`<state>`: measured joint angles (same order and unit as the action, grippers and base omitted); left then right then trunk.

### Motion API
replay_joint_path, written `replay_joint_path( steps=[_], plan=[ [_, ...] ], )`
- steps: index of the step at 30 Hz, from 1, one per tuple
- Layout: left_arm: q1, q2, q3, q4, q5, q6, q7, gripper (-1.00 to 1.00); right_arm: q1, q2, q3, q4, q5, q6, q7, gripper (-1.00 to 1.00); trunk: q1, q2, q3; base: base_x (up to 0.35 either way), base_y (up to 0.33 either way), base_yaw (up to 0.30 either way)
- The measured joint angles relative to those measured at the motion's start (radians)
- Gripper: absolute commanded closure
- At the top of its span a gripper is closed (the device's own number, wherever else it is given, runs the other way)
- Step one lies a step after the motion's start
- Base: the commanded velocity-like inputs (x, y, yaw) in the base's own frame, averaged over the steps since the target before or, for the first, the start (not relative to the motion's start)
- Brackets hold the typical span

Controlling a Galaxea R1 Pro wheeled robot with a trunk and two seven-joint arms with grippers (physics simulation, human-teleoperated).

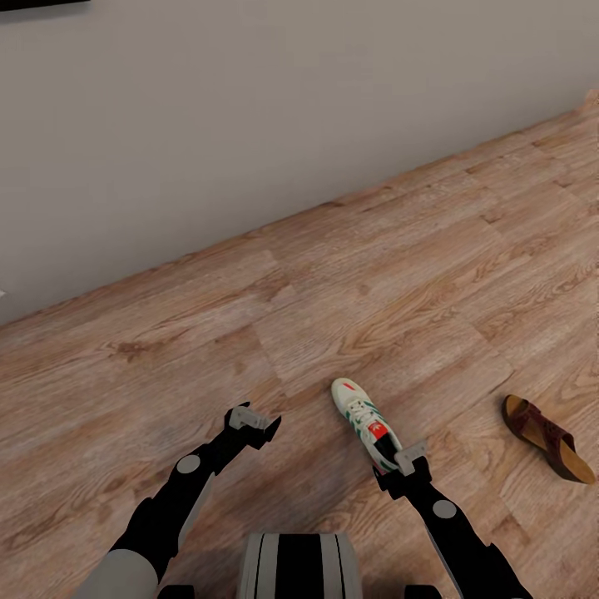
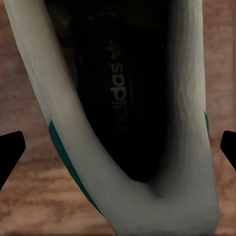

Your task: Pick up the two gym shoes and the two sandals from the corridor floor and place them onto the hallstand (shoe rack) in the corridor, making sure they are on the rack and not on the floor. Arrange them so the two gym shoes are next to each other and the two sandals are next to each other.

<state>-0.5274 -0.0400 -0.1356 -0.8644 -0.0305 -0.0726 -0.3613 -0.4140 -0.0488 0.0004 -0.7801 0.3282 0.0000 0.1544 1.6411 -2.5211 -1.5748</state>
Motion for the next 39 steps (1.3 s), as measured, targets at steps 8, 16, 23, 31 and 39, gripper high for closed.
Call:
replay_joint_path(
  steps=[8, 16, 23, 31, 39],
  plan=[
    [0.000, -0.001, 0.000, 0.000, 0.000, 0.000, 0.000, -1.00, 0.000, 0.000, 0.000, 0.000, 0.000, 0.000, 0.001, -1.00, 0.000, 0.000, -0.001, 0.000, 0.000, -0.017],
    [0.000, -0.001, 0.000, 0.000, 0.000, 0.000, 0.000, -1.00, 0.000, 0.000, -0.001, 0.000, 0.001, 0.000, 0.000, 1.00, 0.000, 0.000, -0.001, 0.000, 0.000, -0.003],
    [0.000, -0.001, 0.000, 0.000, 0.000, 0.000, 0.000, -1.00, 0.000, 0.000, 0.000, -0.003, 0.001, 0.000, 0.001, 1.00, 0.000, 0.000, -0.001, 0.000, 0.000, 0.000],
    [0.000, -0.001, 0.000, 0.000, 0.000, 0.000, 0.000, -1.00, 0.000, 0.000, 0.001, -0.009, 0.001, 0.000, 0.000, 1.00, 0.000, 0.000, -0.001, 0.000, 0.000, 0.000],
    [0.000, 0.000, 0.001, 0.000, 0.000, 0.000, 0.000, -1.00, 0.000, 0.000, 0.001, -0.009, 0.000, 0.000, 0.000, 1.00, 0.000, 0.000, -0.001, 0.000, 0.000, 0.000]
  ],
)
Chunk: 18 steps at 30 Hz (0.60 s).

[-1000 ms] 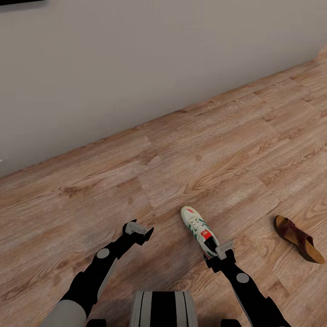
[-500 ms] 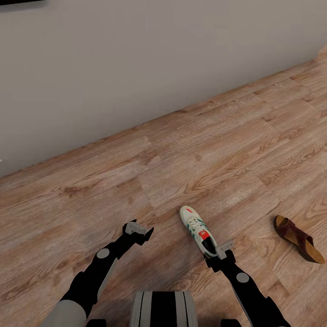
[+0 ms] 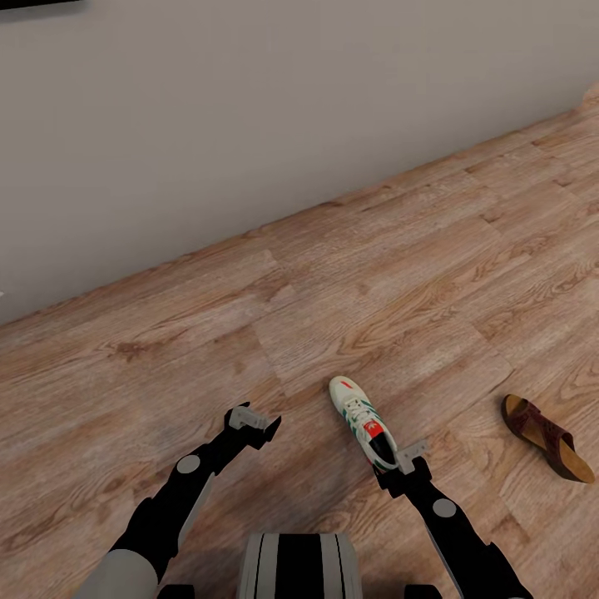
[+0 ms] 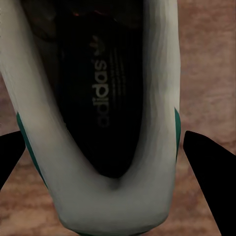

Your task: Pick up the two gym shoes and the two sandals from the corridor floor and place them onto the hallstand (shoe rack) in the corridor, making sure they are on the rack and not on the floor. Arrange them so the two gym shoes are next to each other and the two sandals are next to each other.

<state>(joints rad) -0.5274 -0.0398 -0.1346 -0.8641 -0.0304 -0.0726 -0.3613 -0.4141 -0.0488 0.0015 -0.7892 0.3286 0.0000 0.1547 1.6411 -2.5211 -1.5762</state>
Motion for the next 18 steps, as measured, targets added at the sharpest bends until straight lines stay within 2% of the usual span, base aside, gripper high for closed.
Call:
replay_joint_path(
  steps=[15, 18],
  plan=[
    [0.000, 0.000, 0.000, -0.001, 0.000, 0.000, 0.000, -1.00, 0.000, 0.001, 0.000, 0.000, 0.000, 0.000, 0.000, 1.00, 0.000, 0.000, 0.000, 0.000, 0.000, 0.000],
    [0.000, 0.001, 0.000, -0.001, 0.000, 0.000, 0.000, -1.00, 0.000, 0.002, 0.000, 0.000, 0.000, 0.000, -0.001, 1.00, -0.001, 0.001, 0.011, 0.000, 0.000, 0.000]
  ],
)
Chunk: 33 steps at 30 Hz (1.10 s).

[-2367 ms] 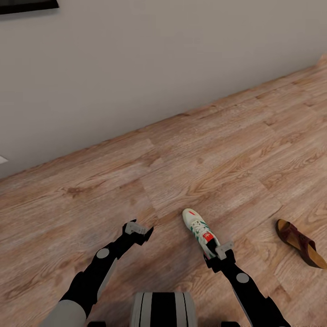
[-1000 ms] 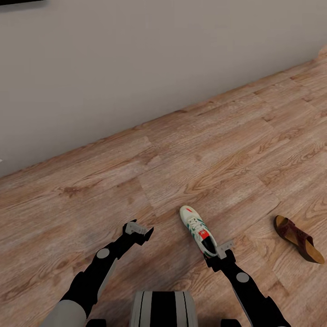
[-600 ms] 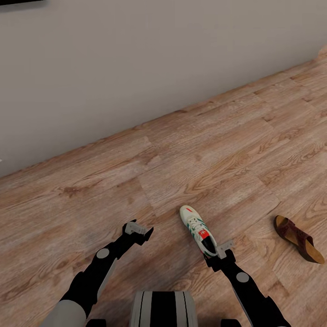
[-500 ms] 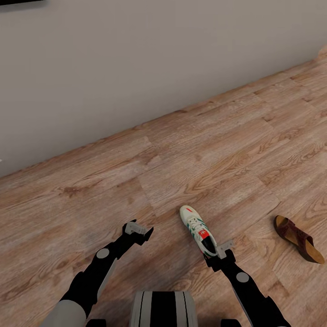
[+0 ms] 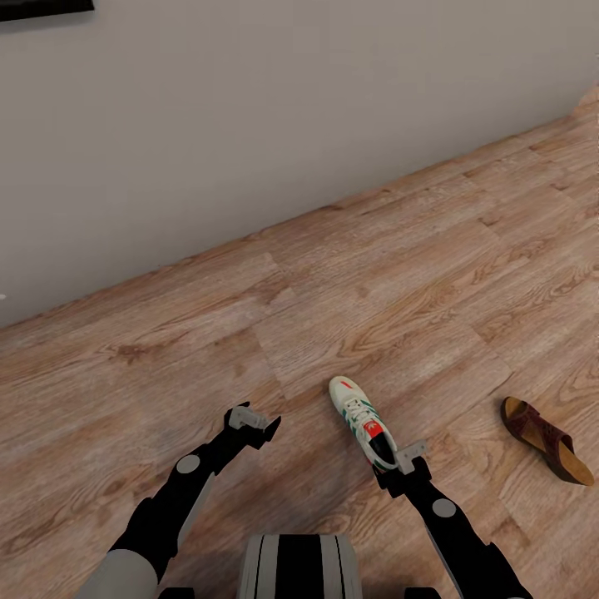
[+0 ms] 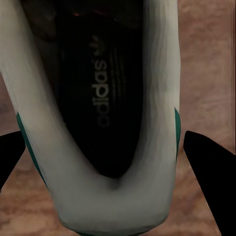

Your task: Pick up the two gym shoes and the two sandals from the corridor floor and place them onto the hallstand (shoe rack) in the corridor, making sure they are on the rack and not on the floor. Arrange them so the two gym shoes are next to each other and the two sandals are next to each other.

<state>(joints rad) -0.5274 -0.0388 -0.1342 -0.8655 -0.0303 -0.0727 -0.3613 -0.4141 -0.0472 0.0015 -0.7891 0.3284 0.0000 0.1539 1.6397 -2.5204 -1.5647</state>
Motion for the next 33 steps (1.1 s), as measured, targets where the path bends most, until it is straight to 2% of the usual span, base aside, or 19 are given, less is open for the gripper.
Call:
replay_joint_path(
  steps=[33],
  plan=[
    [0.000, 0.002, 0.010, 0.000, 0.009, -0.004, 0.000, -1.00, 0.000, 0.002, 0.000, 0.003, -0.001, -0.003, -0.002, 1.00, -0.015, 0.008, 0.128, 0.000, 0.000, 0.000]
  ],
)
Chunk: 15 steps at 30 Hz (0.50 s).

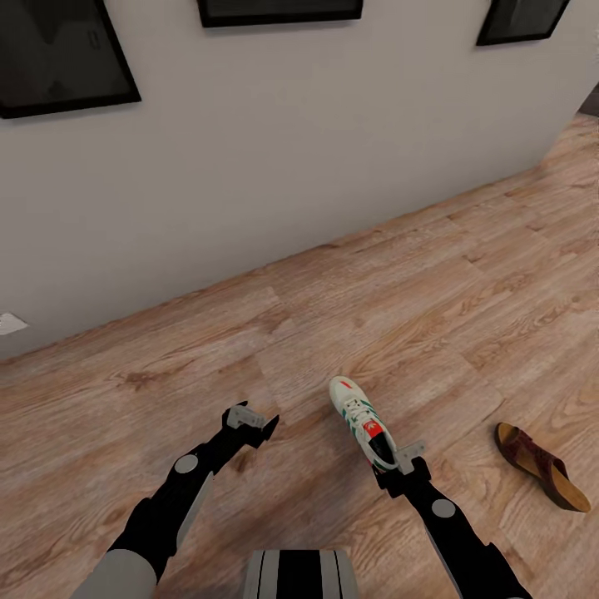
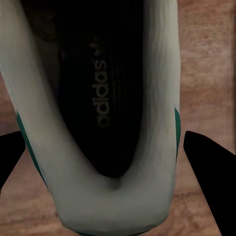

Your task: Pick up the two gym shoes and the two sandals from the corridor floor and place them onto the hallstand (shoe rack) in the corridor, making sure they are on the rack and not on the floor. Arrange them so the two gym shoes are next to each other and the two sandals are next to each other.

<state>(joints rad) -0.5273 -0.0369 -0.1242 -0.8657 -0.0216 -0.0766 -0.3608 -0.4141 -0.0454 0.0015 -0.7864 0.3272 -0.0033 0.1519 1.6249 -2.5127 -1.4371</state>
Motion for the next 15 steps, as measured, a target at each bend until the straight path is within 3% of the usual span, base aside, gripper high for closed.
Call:
replay_joint_path(
  steps=[9, 15],
  plan=[
    [0.004, 0.010, 0.004, 0.002, -0.009, 0.008, 0.002, -1.00, 0.001, 0.004, 0.001, -0.001, -0.002, -0.001, 0.000, 1.00, -0.004, 0.002, 0.035, 0.000, 0.000, 0.000],
    [0.051, 0.062, 0.018, 0.003, -0.005, 0.009, 0.007, -1.00, 0.001, 0.006, 0.001, -0.001, -0.005, -0.001, -0.001, 1.00, -0.007, 0.004, 0.058, 0.000, 0.000, 0.000]
  ],
)
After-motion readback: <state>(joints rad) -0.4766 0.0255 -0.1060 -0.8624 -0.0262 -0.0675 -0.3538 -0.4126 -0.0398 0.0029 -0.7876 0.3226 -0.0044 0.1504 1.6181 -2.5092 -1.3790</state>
